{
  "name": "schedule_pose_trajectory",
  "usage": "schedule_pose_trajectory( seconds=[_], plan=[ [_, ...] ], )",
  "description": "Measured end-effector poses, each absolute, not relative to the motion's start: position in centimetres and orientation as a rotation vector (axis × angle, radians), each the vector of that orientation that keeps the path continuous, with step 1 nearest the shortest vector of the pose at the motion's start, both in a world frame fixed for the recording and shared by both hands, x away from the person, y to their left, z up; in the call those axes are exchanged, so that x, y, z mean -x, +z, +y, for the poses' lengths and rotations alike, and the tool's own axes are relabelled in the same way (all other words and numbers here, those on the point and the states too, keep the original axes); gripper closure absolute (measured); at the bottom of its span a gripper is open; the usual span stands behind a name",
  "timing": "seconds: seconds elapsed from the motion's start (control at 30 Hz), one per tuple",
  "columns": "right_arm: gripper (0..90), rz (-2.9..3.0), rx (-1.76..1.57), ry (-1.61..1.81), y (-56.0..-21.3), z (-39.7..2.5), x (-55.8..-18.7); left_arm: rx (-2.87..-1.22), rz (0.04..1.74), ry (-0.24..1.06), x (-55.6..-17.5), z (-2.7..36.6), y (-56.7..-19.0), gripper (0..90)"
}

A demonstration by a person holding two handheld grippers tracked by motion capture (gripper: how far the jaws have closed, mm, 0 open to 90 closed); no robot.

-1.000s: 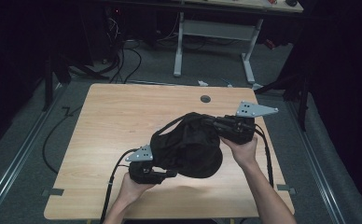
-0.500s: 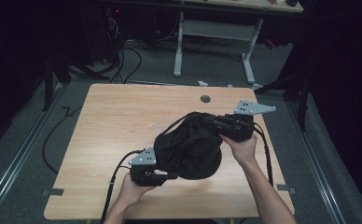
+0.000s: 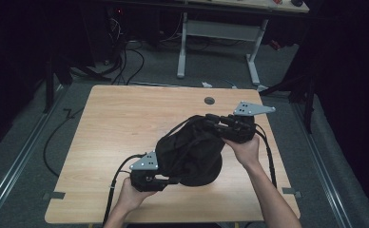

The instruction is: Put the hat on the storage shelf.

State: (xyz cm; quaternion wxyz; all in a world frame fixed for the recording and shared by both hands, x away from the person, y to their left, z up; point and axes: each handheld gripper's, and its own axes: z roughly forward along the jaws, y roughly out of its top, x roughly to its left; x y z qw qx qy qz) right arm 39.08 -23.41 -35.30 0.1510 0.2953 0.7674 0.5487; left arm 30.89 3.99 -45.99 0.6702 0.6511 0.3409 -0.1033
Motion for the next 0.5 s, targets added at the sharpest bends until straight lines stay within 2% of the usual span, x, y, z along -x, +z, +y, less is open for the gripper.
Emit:
schedule_pose_trajectory(
  seconds=[0.23,0.5],
  plan=[
    [57.6,2.189,-0.879,1.552,-35.1,-24.2,-39.0,-1.442,0.784,-0.215,-30.8,4.8,-45.7,69.2],
    [51.8,2.18,-0.917,1.51,-35.1,-24.8,-38.8,-1.413,0.817,-0.175,-30.8,6.0,-45.3,69.1]
  ],
)
